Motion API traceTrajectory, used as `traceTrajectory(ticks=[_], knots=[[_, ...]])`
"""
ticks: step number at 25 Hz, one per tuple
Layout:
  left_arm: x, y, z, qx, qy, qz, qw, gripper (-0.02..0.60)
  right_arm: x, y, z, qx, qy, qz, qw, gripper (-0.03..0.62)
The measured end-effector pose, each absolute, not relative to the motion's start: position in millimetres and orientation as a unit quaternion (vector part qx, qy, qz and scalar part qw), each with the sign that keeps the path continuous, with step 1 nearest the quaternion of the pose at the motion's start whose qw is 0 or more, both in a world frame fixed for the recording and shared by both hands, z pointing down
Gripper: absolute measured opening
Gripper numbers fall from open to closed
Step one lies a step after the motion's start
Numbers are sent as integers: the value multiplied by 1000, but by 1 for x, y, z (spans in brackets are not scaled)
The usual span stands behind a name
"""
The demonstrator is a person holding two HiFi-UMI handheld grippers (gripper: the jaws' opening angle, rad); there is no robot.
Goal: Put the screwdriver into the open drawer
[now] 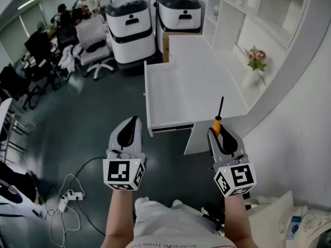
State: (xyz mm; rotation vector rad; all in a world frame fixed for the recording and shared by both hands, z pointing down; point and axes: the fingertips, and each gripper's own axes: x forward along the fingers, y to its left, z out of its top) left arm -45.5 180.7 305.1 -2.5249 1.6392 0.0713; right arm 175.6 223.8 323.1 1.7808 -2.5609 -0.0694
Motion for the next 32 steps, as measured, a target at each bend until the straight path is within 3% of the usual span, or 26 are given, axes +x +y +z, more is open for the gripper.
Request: traceTrajectory(ticks=[16, 32], knots=[[-49, 177, 304, -819, 568, 13, 76, 11, 174, 212, 326, 548, -836, -23, 2, 114], [-86, 56, 297, -827, 558, 24, 70, 12, 137, 103, 318, 558, -830, -28, 10, 114]])
